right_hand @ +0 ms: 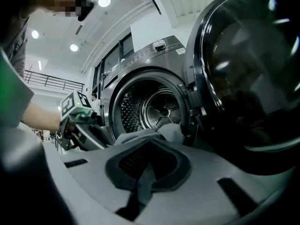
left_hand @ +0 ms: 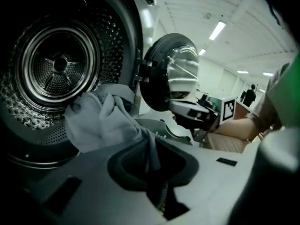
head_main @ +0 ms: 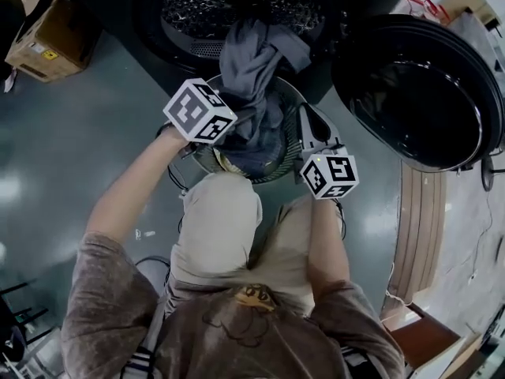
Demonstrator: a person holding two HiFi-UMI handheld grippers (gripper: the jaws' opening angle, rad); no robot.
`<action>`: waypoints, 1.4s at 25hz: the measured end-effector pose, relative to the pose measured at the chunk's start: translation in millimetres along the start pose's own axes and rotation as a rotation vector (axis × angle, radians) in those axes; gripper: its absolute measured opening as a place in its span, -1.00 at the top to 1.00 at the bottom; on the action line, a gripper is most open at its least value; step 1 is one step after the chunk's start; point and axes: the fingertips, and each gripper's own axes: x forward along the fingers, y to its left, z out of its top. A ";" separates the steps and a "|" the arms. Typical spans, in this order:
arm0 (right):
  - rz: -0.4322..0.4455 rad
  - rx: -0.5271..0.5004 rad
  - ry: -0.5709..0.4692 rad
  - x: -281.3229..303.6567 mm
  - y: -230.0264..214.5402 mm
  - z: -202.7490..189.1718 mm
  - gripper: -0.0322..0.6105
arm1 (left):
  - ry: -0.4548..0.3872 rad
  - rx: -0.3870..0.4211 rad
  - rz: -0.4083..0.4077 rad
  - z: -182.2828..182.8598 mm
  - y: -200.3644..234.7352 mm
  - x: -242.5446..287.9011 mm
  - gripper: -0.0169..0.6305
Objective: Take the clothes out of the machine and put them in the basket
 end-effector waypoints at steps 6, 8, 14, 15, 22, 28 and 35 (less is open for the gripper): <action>0.013 0.003 -0.013 -2.1 4.2 4.8 0.90 | 0.011 0.067 -0.029 -9.4 -32.5 -3.5 0.66; 0.013 0.001 -0.015 -3.0 5.6 5.5 0.90 | -0.027 0.068 0.021 -3.3 -18.4 -6.5 0.30; 0.004 -0.004 -0.010 -4.2 7.3 4.4 0.90 | -0.134 0.042 0.208 31.2 56.7 -10.1 -0.05; 0.004 -0.005 -0.008 -3.7 8.3 4.1 0.90 | -0.150 0.039 0.250 38.0 74.4 -7.5 -0.08; 0.000 -0.036 0.013 -1.1 10.5 2.0 0.90 | -0.217 -0.036 0.363 80.4 165.0 20.8 -0.39; -0.025 -0.038 0.030 -0.8 4.8 -1.7 0.90 | -0.135 -0.125 0.343 76.4 202.3 53.6 -0.45; -0.042 -0.038 0.027 -1.3 -0.4 0.5 0.90 | -0.129 -0.171 0.304 69.5 204.0 68.3 -0.14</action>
